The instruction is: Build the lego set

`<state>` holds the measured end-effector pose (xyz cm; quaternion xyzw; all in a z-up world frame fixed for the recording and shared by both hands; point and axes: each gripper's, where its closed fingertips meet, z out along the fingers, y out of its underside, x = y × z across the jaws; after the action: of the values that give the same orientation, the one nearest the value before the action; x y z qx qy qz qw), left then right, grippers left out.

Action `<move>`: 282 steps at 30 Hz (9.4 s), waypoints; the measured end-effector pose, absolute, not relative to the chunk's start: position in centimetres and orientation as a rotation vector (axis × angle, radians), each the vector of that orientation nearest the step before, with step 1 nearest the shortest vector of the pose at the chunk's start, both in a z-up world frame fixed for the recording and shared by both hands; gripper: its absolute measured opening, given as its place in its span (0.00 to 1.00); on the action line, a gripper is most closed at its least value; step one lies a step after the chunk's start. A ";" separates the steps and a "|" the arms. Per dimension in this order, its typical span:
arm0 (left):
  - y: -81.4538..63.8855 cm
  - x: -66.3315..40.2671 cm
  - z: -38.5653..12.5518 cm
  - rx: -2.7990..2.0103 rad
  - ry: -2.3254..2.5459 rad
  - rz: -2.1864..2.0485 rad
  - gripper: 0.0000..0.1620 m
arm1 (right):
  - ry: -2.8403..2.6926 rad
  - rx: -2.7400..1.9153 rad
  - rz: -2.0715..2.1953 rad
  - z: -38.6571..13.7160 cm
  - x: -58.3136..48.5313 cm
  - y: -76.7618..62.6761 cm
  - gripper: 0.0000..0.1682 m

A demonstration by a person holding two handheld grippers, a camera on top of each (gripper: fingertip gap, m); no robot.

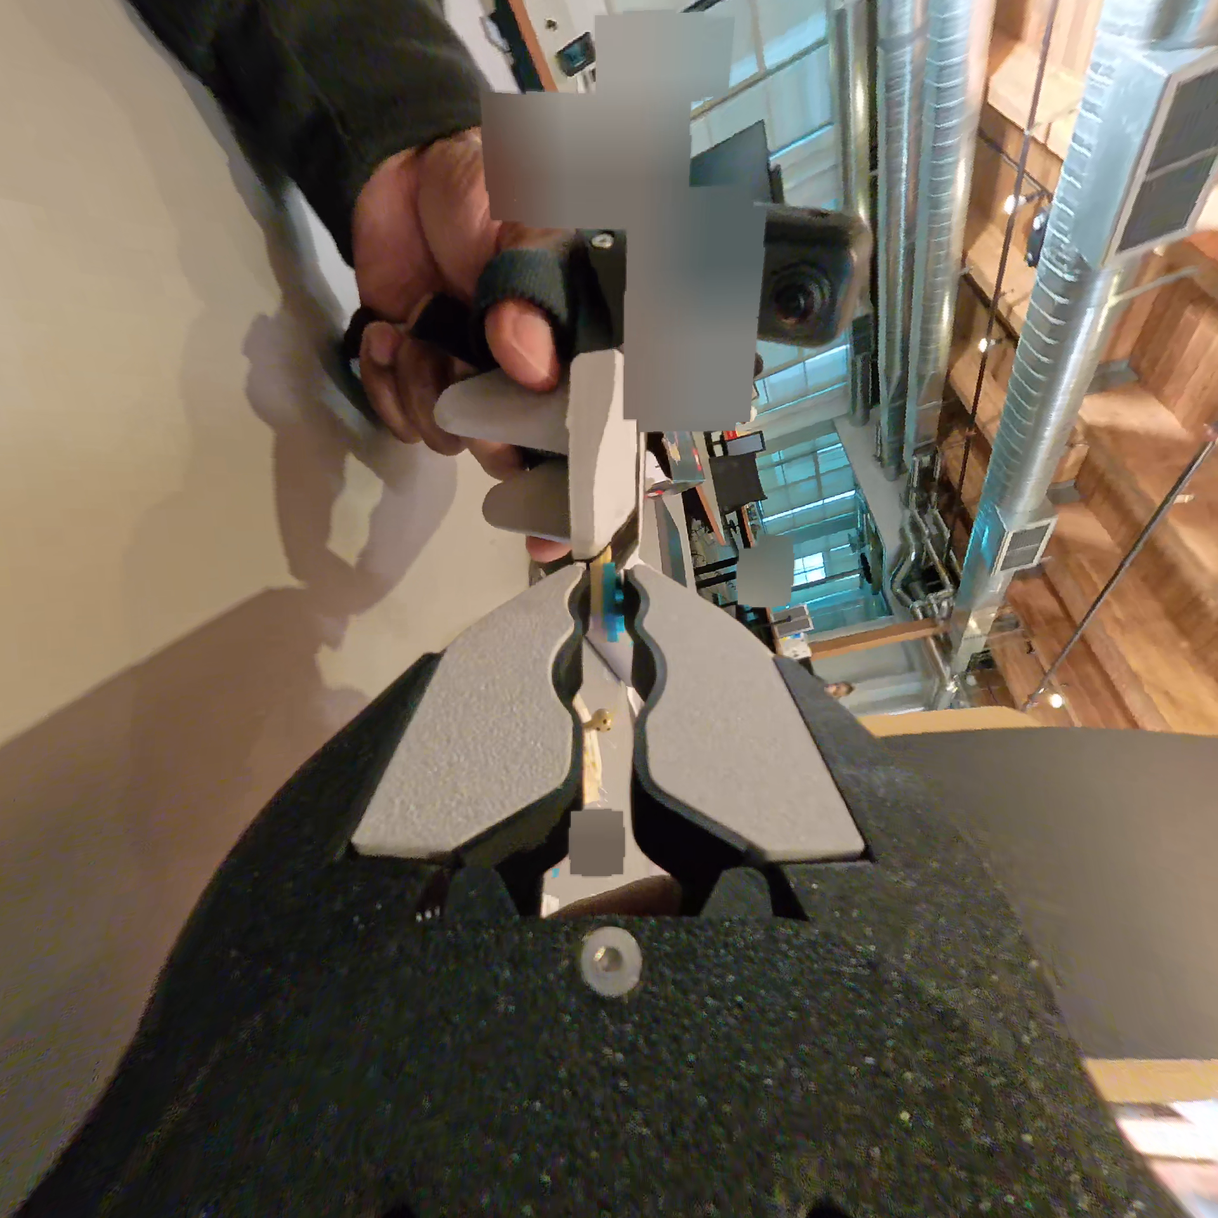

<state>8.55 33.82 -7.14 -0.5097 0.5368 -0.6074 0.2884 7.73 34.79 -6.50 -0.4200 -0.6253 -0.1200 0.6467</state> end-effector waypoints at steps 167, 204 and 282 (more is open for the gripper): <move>37.1 9.2 -5.2 -0.613 1.436 -0.600 0.10 | -0.393 -1.572 1.306 -3.7 8.5 37.4 0.05; 36.1 5.8 -16.2 -1.277 2.194 -0.912 0.11 | -0.354 -1.583 1.131 -3.8 11.5 39.1 0.08; 40.6 7.9 -10.3 -1.240 1.665 -1.060 0.15 | -0.367 -1.794 0.436 -1.6 30.6 38.4 0.09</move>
<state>7.87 40.58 -10.34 -0.4888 0.6564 -0.4178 0.3945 30.60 38.42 -1.59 -0.7703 -0.1576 0.1873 0.5888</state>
